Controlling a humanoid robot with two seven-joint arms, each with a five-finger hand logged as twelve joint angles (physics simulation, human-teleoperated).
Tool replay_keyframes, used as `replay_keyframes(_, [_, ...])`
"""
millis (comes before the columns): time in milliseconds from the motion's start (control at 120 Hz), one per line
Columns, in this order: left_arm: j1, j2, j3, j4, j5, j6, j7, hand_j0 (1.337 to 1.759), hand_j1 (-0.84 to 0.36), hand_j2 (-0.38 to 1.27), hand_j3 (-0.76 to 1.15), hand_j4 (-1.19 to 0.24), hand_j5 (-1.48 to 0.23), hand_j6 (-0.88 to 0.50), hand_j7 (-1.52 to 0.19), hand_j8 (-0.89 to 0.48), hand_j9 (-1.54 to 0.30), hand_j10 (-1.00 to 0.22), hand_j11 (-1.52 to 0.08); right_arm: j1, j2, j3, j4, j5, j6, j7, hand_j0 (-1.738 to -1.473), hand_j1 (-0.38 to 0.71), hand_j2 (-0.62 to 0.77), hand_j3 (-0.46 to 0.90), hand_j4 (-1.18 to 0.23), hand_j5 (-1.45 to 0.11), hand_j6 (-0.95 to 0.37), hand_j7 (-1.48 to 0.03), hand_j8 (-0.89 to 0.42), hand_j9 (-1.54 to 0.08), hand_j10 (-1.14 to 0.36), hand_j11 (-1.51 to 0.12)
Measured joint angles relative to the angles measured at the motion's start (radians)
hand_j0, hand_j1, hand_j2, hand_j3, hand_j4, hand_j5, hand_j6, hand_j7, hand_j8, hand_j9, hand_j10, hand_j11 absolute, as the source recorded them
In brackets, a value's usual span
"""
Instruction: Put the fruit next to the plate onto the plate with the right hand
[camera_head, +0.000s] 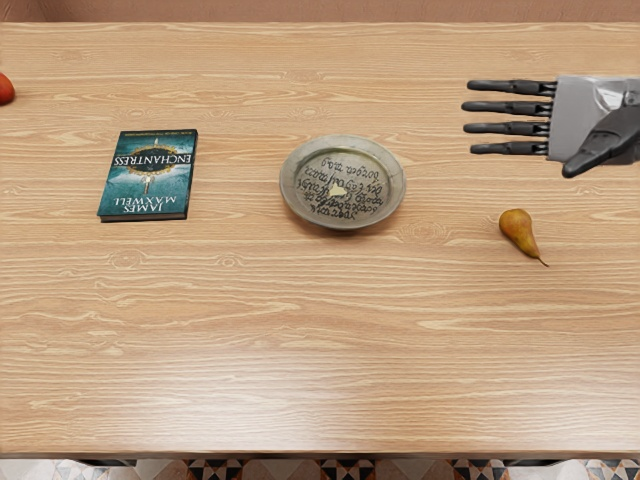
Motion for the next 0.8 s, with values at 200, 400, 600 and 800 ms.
replay_keyframes(200, [0.006, 0.000, 0.000, 0.000, 0.000, 0.000, 0.000, 1.658, 0.35, 0.00, 0.00, 0.00, 0.00, 0.00, 0.00, 0.00, 0.00, 0.00, 0.00, -0.002, -0.021, -0.019, 0.036, -0.009, 0.000, 0.000, -1.658, -0.32, -0.01, 0.00, -0.02, -0.03, -0.02, -0.03, -0.02, -0.03, -0.02, -0.03])
replay_keyframes(400, [0.005, 0.000, 0.000, -0.001, 0.000, 0.000, 0.000, 1.658, 0.35, 0.00, 0.00, 0.00, 0.00, 0.00, 0.00, 0.00, 0.00, 0.00, 0.00, 0.164, 0.025, -0.109, 0.039, -0.191, 0.000, 0.000, -1.658, -0.32, -0.01, 0.00, -0.02, -0.03, -0.02, -0.03, -0.02, -0.03, -0.02, -0.03])
replay_keyframes(600, [0.005, 0.000, 0.000, -0.001, 0.000, 0.000, 0.000, 1.658, 0.35, 0.00, 0.00, 0.00, 0.00, 0.00, 0.00, 0.00, 0.00, 0.00, 0.00, 0.423, 0.082, -0.375, 0.034, -0.373, -0.053, 0.000, -1.658, -0.32, -0.01, 0.00, -0.02, -0.03, -0.02, -0.03, -0.02, -0.03, -0.02, -0.03])
replay_keyframes(800, [0.006, 0.000, 0.000, 0.000, 0.000, 0.000, 0.000, 1.658, 0.35, 0.00, 0.00, 0.00, 0.00, 0.00, 0.00, 0.00, 0.00, 0.00, 0.00, 0.680, 0.153, -0.726, 0.021, -0.502, -0.274, 0.000, -1.658, -0.32, -0.01, 0.00, -0.03, -0.03, -0.03, -0.03, -0.03, -0.03, -0.03, -0.03])
